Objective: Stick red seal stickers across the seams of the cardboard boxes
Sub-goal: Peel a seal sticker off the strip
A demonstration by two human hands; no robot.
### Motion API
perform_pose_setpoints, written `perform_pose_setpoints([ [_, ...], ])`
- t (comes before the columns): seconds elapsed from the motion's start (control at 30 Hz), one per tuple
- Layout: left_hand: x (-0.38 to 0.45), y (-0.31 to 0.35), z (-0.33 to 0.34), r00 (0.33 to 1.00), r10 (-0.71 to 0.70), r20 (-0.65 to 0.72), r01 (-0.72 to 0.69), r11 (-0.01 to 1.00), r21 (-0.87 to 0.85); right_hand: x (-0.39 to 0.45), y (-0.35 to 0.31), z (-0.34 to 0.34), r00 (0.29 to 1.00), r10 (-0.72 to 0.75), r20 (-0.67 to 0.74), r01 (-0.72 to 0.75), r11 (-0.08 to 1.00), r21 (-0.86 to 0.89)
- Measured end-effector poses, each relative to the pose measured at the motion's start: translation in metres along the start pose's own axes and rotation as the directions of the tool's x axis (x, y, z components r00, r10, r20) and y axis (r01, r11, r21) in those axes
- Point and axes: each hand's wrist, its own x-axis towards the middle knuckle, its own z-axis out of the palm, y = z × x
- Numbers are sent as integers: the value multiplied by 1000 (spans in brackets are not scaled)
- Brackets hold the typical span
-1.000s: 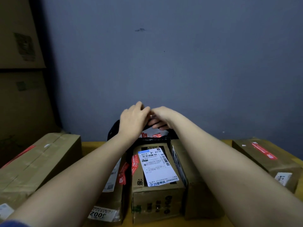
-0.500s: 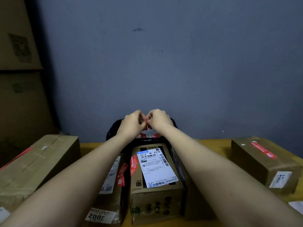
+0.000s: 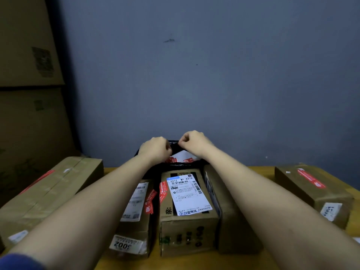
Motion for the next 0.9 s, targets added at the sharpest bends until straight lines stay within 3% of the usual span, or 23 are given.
perform_pose_setpoints([
  [0.23,-30,50,-38,978,45,-201,-65,994,-93,-54,7,-59,986,-22,-167,5,995,-101],
  [0.47,-86,155,-40,968,140,-207,-154,987,-52,-139,50,-118,924,-1,-381,-74,981,-180],
  [0.57,-107,199,-28,972,185,-146,-207,965,-159,-179,83,-137,898,37,-437,-96,989,-113],
  [0.73,-144,259,4,957,291,-18,-273,873,-404,-234,157,-148,830,179,-528,-86,977,196],
  [0.83,-165,288,28,938,340,63,-261,817,-514,-267,205,-147,761,307,-571,-189,948,257],
  [0.9,-176,303,48,919,371,137,-226,778,-587,-287,234,-141,684,414,-600,-335,910,246],
])
